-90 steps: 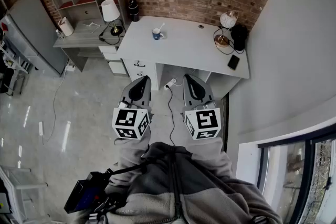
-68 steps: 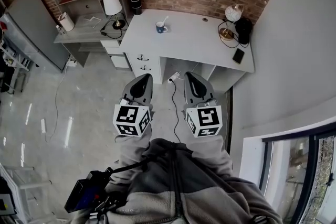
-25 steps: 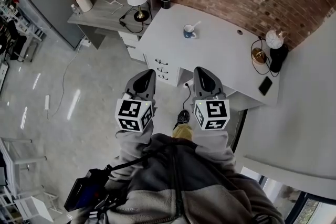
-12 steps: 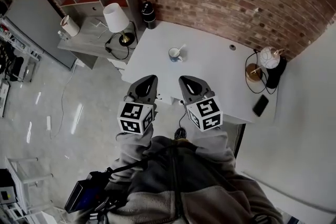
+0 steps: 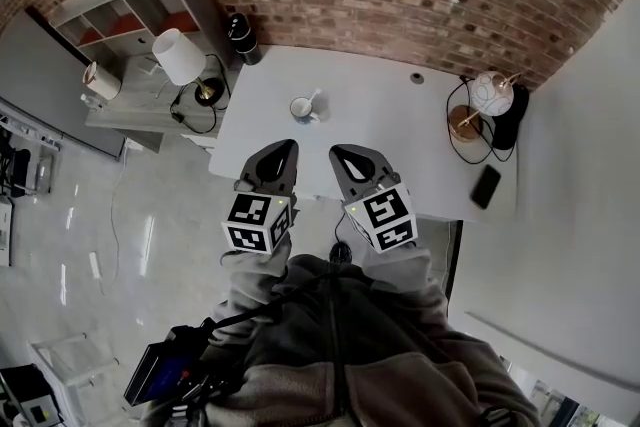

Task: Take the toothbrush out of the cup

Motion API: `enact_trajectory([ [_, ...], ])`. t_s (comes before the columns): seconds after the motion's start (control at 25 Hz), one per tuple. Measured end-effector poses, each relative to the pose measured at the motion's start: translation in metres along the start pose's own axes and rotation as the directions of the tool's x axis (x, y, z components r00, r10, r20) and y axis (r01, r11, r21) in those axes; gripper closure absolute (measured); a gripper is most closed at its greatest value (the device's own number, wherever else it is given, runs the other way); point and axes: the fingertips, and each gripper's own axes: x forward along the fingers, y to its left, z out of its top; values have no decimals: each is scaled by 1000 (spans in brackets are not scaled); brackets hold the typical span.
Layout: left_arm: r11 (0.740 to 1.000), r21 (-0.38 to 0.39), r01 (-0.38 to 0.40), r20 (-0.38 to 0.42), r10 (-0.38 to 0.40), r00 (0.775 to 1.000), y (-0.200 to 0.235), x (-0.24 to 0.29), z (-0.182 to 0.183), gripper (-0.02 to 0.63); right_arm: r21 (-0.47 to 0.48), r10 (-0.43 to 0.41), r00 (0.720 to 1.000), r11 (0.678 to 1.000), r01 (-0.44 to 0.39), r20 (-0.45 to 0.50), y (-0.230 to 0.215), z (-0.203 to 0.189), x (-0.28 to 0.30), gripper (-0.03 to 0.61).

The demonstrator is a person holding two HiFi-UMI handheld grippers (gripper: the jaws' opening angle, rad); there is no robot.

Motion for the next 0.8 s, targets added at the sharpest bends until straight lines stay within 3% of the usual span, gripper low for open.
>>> enact_trajectory([
  [0.48, 997, -59, -39, -50, 36, 998, 27, 13, -31, 608, 87, -102, 995, 991, 104, -19, -28, -21, 18, 577],
  [0.8, 995, -102, -1, -101, -9, 995, 66, 50, -60, 609, 118, -144, 985, 981, 155, -96, -45, -40, 62, 577],
])
